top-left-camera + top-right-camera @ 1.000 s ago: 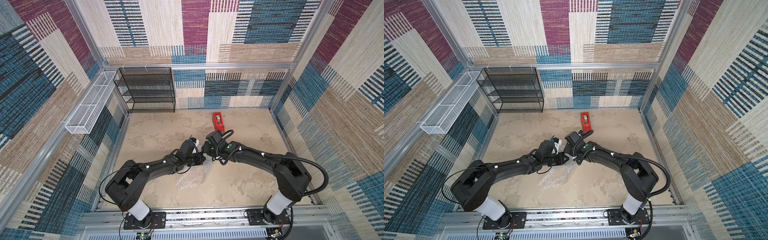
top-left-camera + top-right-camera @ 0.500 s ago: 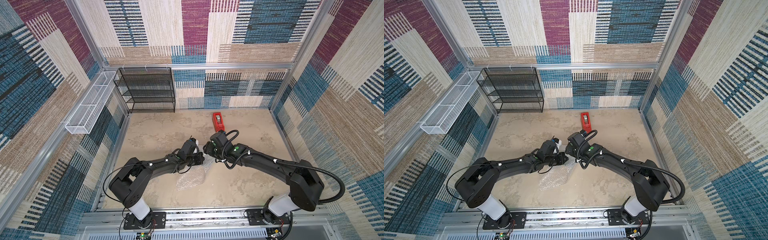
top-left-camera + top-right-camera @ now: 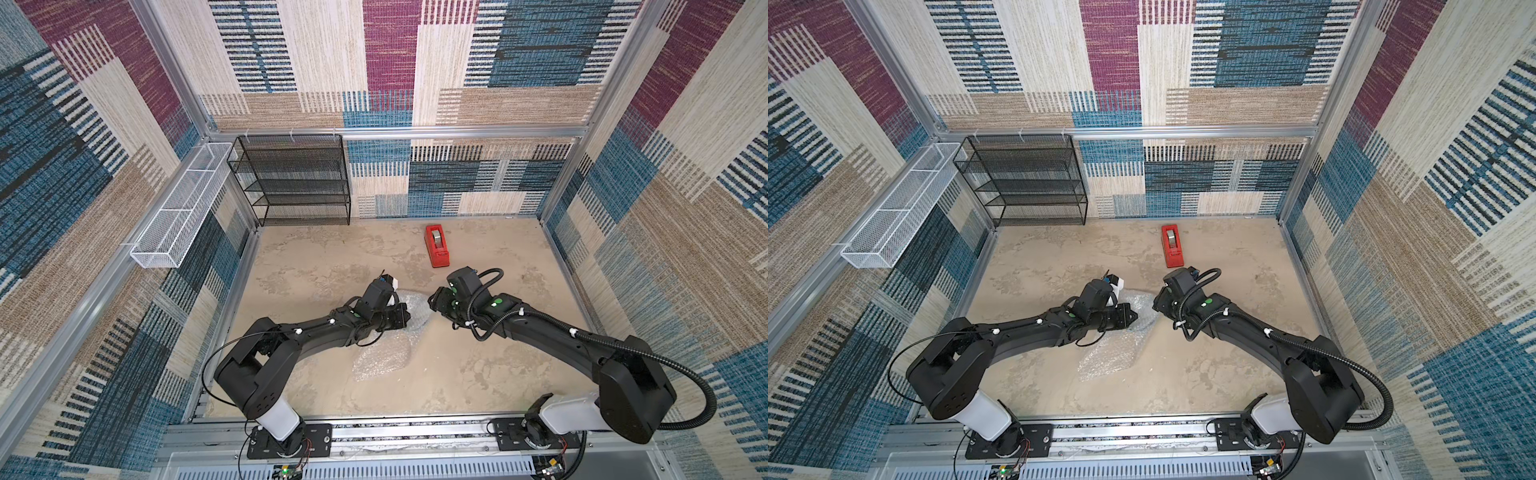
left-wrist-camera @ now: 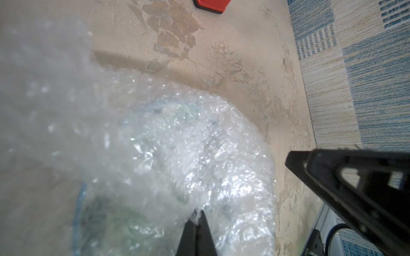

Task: Wrap bowls in bubble wrap
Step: Wrap the bowl in bubble wrap.

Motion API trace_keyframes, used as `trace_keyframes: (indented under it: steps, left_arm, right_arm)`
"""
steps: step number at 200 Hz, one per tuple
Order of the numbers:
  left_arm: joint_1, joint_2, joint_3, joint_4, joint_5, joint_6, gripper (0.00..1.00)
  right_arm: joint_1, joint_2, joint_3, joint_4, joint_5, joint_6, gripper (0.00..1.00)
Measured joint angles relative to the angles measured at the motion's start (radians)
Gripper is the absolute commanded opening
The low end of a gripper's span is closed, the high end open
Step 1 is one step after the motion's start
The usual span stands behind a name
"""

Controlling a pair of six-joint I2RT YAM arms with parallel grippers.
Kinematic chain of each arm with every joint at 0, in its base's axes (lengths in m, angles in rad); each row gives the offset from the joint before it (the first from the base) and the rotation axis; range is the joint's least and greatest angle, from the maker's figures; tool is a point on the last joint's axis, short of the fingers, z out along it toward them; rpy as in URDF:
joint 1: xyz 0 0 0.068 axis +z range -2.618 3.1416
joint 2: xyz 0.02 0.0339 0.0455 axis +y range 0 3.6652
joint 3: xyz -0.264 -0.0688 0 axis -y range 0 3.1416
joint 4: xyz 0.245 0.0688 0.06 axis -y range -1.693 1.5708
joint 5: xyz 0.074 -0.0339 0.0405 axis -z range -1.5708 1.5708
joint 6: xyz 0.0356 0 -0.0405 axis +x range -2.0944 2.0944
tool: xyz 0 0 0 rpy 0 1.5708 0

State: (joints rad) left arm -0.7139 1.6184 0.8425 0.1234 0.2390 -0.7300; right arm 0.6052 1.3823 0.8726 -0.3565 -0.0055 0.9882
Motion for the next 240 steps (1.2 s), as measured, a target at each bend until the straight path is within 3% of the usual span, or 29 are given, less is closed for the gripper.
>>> trace_keyframes:
  steps: [41,75,127,240]
  left_arm:
    - [-0.008,0.009,0.022,-0.002,0.001,0.0,0.0]
    - [-0.011,0.023,0.03,-0.008,0.001,0.0,0.0]
    - [-0.013,0.027,0.038,-0.01,0.0,0.0,0.0]
    - [-0.014,0.003,0.05,-0.038,-0.004,0.004,0.0]
  right_arm:
    - [-0.021,0.021,-0.017,0.051,-0.143,-0.021,0.65]
    - [-0.024,0.063,-0.023,0.096,-0.224,-0.021,0.59]
    - [-0.023,0.09,-0.022,0.135,-0.274,-0.024,0.38]
    - [0.024,0.124,0.016,0.063,-0.167,-0.054,0.51]
